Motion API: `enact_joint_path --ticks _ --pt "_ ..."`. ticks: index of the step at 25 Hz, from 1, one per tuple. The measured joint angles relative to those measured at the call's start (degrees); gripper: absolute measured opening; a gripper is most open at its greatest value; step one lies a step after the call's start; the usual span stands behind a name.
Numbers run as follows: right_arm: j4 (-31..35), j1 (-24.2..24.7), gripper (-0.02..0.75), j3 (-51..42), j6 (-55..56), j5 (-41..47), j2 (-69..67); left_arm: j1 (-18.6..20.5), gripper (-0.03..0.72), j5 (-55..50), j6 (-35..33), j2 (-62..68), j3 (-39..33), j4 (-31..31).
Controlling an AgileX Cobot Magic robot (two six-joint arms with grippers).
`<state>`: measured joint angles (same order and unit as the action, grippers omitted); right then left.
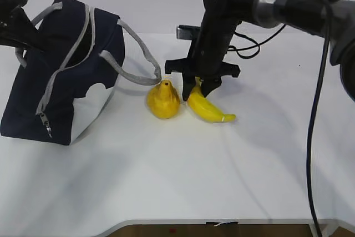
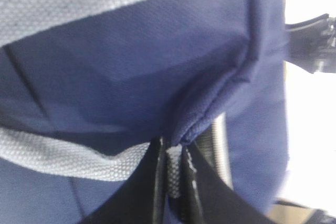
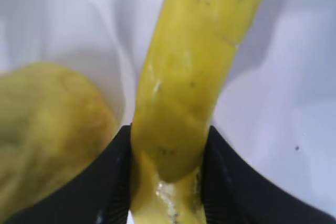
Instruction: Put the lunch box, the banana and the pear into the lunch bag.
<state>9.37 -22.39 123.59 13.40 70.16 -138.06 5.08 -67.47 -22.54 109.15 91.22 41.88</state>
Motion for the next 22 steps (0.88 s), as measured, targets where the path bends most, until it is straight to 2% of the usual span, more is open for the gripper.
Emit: enact_joint_path --ticks 4,7,13,18,22 --pt "-0.6 0.0 0.281 6.0 -0.6 0.2 0.0 0.0 0.022 -1.1 0.0 0.0 0.0 2.3" --pt "2.8 0.0 0.281 10.6 -1.2 0.7 0.0 0.0 0.022 -1.5 0.0 0.0 0.0 4.4" --pt "17.2 -0.1 0.280 18.3 -6.2 1.1 0.0 0.0 0.022 -1.6 0.0 0.0 0.0 8.4" --pt "24.0 -0.1 0.280 19.1 -8.3 1.1 0.0 0.0 0.022 -1.6 -1.0 0.0 0.0 12.2" --pt "32.8 -0.1 0.279 19.1 -11.7 1.2 0.0 0.0 0.022 -1.6 -1.3 0.0 0.0 13.1"
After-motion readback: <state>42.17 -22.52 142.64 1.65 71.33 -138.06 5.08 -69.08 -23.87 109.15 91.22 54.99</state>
